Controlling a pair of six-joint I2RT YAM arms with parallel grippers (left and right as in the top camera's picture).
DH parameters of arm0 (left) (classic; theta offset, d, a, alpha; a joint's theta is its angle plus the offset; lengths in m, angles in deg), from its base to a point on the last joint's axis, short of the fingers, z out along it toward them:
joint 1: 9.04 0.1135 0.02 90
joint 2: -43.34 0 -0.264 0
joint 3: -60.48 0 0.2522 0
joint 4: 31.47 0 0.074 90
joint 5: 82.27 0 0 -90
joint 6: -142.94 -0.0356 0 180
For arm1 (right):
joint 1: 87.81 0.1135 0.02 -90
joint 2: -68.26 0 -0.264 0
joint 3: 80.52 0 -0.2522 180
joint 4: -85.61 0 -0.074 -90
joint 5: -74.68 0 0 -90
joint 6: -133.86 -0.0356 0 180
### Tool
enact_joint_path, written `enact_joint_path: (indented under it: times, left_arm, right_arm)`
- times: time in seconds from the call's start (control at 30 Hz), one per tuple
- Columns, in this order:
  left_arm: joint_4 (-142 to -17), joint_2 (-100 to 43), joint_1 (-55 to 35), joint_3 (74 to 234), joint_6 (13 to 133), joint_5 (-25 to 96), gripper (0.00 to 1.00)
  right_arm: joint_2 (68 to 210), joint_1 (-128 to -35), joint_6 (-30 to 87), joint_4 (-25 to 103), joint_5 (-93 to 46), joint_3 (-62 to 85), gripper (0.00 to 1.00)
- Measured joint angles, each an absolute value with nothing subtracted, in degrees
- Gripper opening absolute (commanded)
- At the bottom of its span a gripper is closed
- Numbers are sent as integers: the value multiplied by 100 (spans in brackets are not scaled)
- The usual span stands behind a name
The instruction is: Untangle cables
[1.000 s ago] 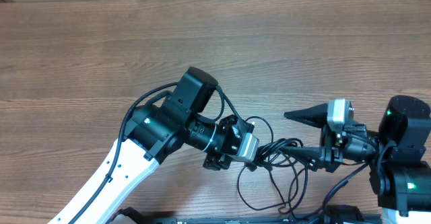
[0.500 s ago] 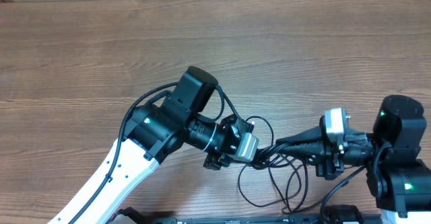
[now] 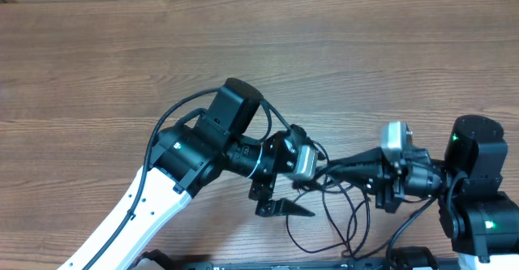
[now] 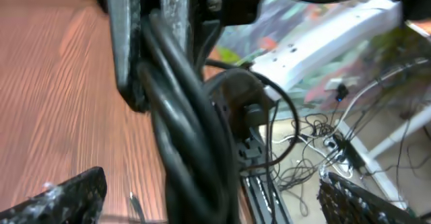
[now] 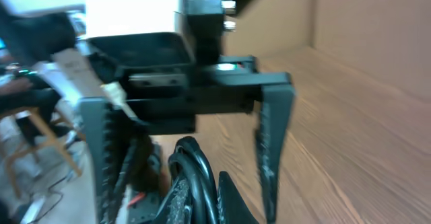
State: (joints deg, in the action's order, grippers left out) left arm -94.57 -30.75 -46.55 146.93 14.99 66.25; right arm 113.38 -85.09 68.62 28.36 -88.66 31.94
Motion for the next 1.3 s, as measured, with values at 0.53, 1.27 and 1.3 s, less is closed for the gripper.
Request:
enact_joint_path:
  times: [0.53,1.27,1.3]
  left_arm:
    - [-8434,-3075,-4048,14693,5914,4903,100]
    - [-6620,-3075,-4328,14693,10534,5395,82]
    - [-6572,-3075,-4362,14693,10611,5375,82]
  right_arm:
    - [11338,-8509,3496,4239,-6066,3194,4]
    - [11340,-8509,895,5133,-5251,3194,4]
    - [11340,-8509,886,5131,-5247,3194,4]
